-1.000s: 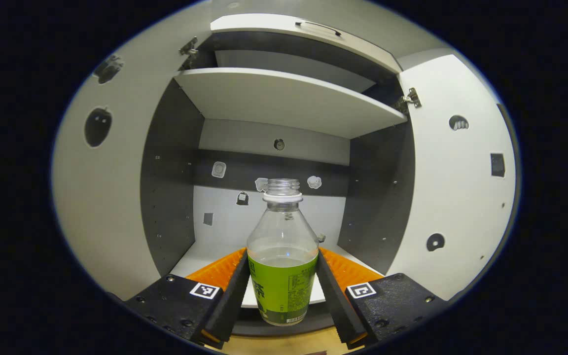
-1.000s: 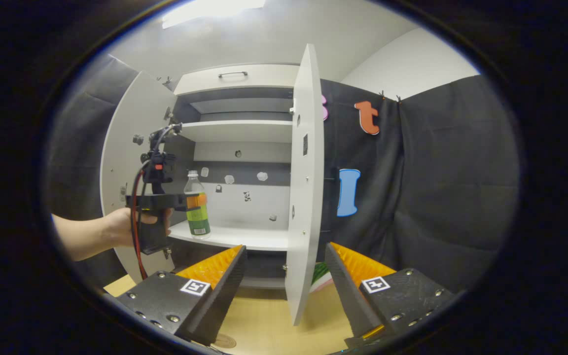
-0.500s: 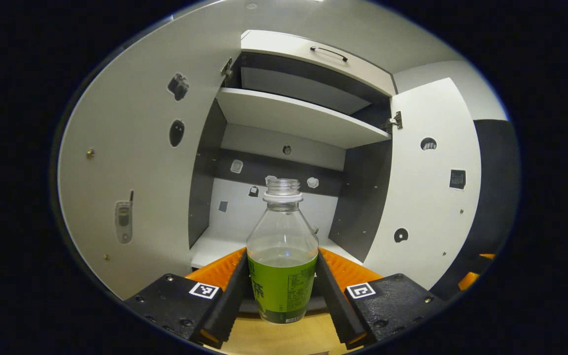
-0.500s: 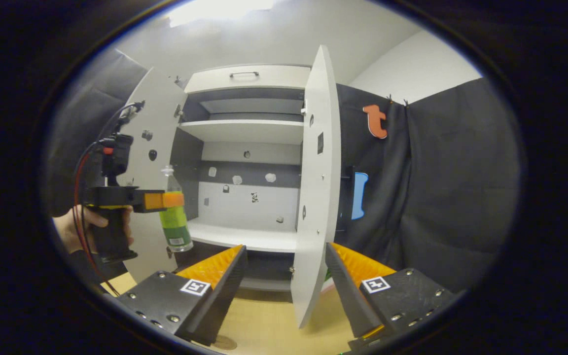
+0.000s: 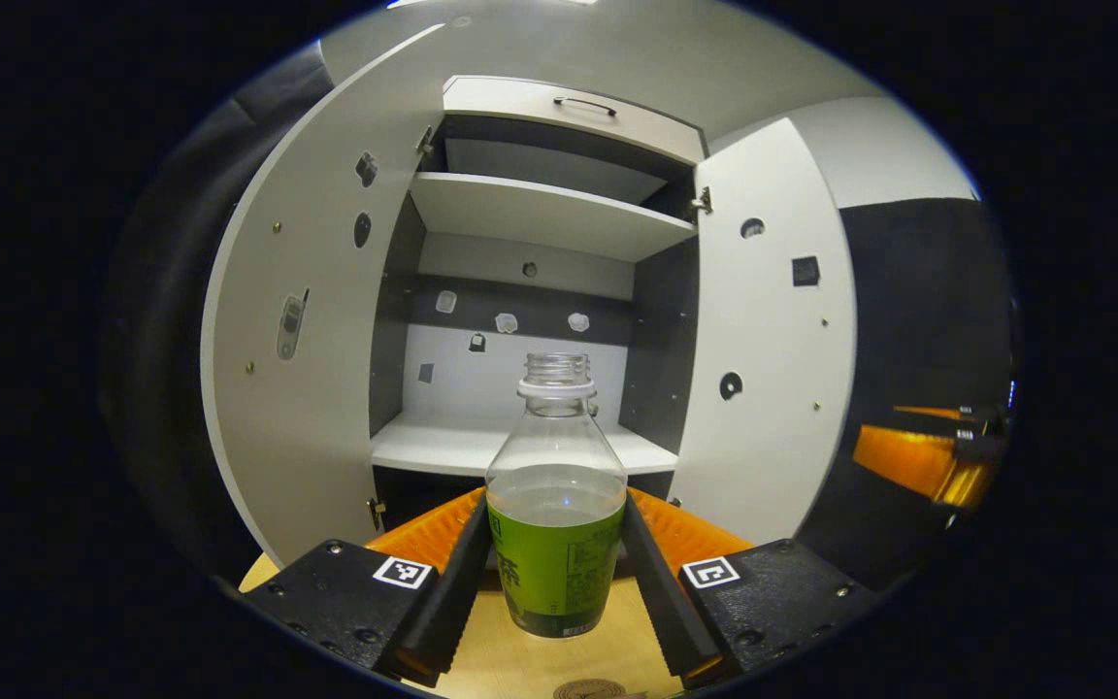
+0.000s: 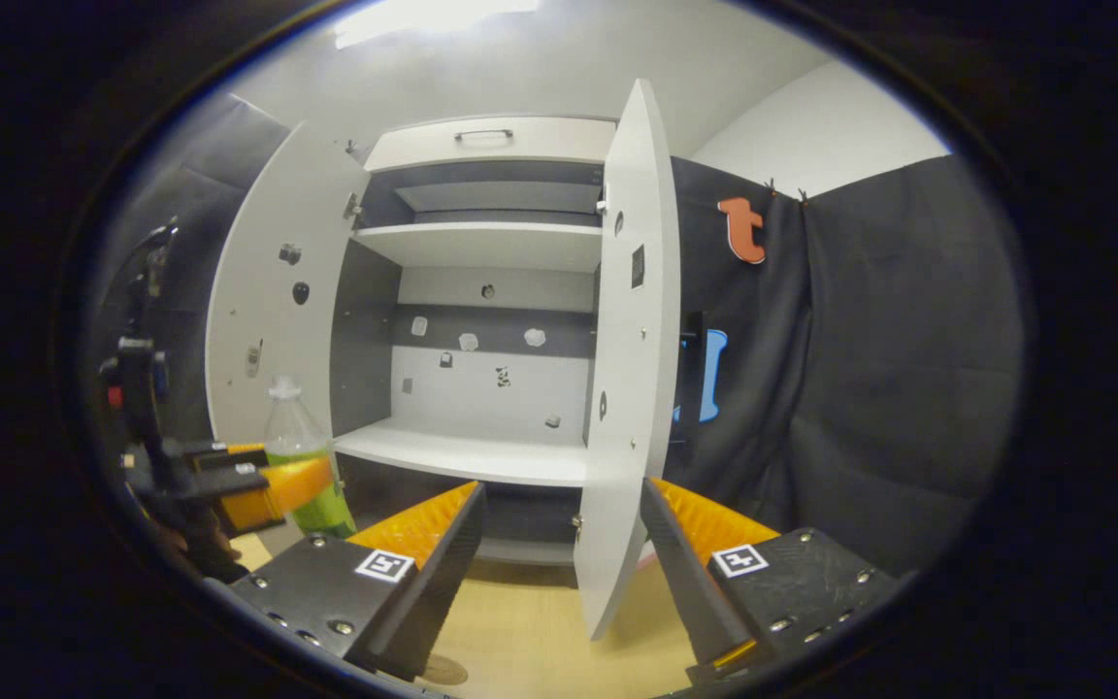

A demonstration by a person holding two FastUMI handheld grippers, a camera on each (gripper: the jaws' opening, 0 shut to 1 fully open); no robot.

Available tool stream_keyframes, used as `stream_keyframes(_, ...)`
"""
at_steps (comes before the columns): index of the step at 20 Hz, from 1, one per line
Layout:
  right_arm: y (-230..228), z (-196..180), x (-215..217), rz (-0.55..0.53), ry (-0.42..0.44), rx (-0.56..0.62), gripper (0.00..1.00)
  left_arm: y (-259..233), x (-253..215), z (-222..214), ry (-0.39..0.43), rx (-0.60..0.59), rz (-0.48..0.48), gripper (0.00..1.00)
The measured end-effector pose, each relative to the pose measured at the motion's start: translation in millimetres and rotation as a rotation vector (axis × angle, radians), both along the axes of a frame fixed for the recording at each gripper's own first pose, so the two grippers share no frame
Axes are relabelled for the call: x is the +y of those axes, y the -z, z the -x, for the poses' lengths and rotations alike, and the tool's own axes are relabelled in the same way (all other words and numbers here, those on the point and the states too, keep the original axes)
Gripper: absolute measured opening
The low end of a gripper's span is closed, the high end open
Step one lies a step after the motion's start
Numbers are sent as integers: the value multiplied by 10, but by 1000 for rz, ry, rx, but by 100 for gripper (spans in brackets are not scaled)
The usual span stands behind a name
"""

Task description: Grasp the bottle in the cabinet with the left hand and place it on the coaster, then close the right door with the right hand and the left door with the left hand.

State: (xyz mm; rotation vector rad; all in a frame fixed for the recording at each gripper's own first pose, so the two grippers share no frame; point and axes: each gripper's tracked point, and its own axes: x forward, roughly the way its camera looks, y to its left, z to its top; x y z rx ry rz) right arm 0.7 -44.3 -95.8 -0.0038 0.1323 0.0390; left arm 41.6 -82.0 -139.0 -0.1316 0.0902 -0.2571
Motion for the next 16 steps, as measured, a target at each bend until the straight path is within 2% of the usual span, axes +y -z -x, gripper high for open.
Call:
stream_keyframes(3,16,73,54,14,-14,1,96,412,-202,249,47,33,-25,79)
stream_keyframes(8,72,167,82,-19,-12,12,96,993,-414,507,78,12,-41,80)
stream_keyframes(10,123,207,76,-33,-3,25,96,1217,-515,573,91,-6,-60,79)
stream_keyframes(13,240,283,55,-29,12,54,96,1650,-675,684,122,50,-71,79)
stream_keyframes(16,407,370,63,-29,21,101,96,1910,-776,692,136,47,-86,80)
